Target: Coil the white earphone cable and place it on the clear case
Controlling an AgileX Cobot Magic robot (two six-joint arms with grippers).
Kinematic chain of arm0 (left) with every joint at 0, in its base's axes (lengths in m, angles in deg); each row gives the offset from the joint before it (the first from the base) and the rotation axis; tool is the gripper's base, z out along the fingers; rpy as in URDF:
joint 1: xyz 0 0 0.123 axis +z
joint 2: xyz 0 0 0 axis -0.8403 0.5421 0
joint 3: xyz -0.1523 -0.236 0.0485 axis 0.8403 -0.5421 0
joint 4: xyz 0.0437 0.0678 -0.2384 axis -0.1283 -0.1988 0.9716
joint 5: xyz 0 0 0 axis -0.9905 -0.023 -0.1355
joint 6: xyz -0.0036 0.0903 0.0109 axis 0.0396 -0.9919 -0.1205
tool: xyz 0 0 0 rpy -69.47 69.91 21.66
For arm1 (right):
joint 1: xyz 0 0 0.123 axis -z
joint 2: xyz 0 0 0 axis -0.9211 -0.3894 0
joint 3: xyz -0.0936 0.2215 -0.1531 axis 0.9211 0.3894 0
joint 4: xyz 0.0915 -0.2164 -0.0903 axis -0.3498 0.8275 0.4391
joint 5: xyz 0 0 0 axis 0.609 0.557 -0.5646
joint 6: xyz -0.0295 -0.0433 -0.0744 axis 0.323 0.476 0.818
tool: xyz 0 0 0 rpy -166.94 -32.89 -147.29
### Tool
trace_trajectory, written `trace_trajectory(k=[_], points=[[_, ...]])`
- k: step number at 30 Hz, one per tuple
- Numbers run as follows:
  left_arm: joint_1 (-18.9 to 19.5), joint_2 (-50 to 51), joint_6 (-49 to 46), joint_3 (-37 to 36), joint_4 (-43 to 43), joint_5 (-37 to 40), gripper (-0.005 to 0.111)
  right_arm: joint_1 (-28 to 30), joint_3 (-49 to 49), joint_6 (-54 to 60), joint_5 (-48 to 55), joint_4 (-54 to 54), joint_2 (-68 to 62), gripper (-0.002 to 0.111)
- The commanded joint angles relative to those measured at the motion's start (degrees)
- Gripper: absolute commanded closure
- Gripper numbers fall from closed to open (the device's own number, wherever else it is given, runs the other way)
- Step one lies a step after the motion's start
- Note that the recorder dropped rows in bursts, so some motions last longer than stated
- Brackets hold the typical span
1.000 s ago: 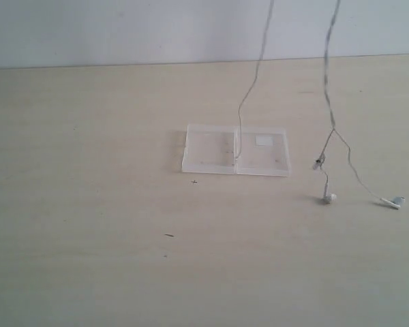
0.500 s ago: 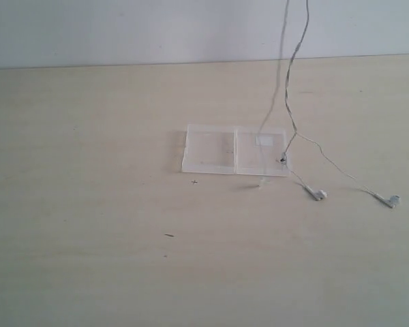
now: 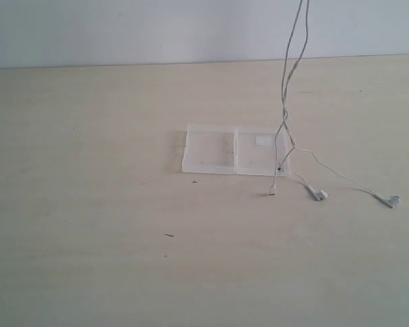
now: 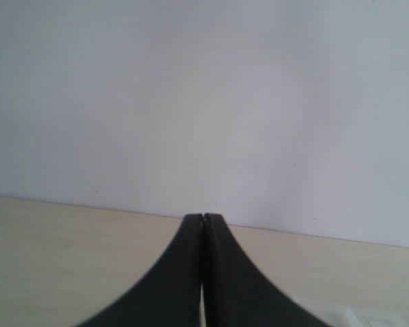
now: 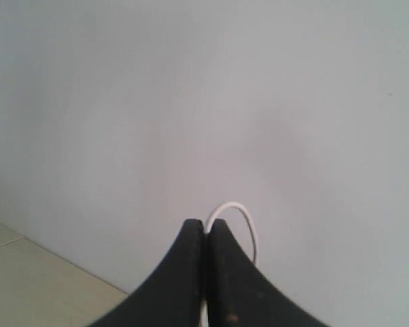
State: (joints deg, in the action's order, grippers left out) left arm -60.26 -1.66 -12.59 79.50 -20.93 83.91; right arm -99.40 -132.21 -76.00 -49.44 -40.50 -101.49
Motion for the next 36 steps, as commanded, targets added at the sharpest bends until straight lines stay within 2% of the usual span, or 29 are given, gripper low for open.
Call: trace_trajectory(k=[1, 8, 12, 15, 17, 21, 24, 25, 27, 32, 36], points=[[0.07, -0.34, 0.54, -0.19, 0.34, -0.60, 0.107, 0.05, -0.02, 0.76, 1.16, 0.70, 0.40, 0.108], [0.07, -0.34, 6.78, -0.19, 3.75, -0.47, 0.107, 0.05, -0.02, 1.24, 1.19, 1.56, 0.40, 0.108], [0.07, -0.34, 6.68, -0.19, 3.75, 2.31, 0.107, 0.05, -0.02, 1.53, 0.93, 1.56, 0.40, 0.108], [0.07, -0.34, 7.18, -0.19, 5.46, -1.53, 0.107, 0.05, -0.02, 1.53, 0.39, 1.56, 0.40, 0.108], [-0.07, -0.34, 8.94, -0.19, 3.69, -4.50, 0.107, 0.05, -0.02, 1.53, 0.09, 1.56, 0.40, 0.108], [-4.13, 1.97, 22.86, -0.19, -10.99, -9.90, 0.107, 0.05, -0.02, 1.53, -0.23, 1.56, 0.40, 0.108], [-8.55, 7.49, 36.43, -0.19, -31.82, -21.19, 0.107, 0.05, -0.02, 1.53, 0.11, 1.56, 0.40, 0.108], [-9.85, 10.07, 39.63, -0.19, -38.54, -27.98, 0.107, 0.05, -0.02, 1.42, 0.26, 1.56, 0.40, 0.108], [-10.81, 15.61, 40.92, 0.08, -43.14, -34.98, 0.107, 0.05, -0.02, 1.42, 0.62, 1.56, 0.40, 0.108], [-10.80, 34.23, 39.24, 8.33, -47.58, -38.31, 0.107, 0.05, -0.02, 1.63, 1.26, 0.12, 0.40, 0.108], [-10.80, 51.24, 40.18, 16.94, -56.50, -50.74, 0.107, 0.05, -0.02, 1.58, 2.07, 0.12, 0.40, 0.108]])
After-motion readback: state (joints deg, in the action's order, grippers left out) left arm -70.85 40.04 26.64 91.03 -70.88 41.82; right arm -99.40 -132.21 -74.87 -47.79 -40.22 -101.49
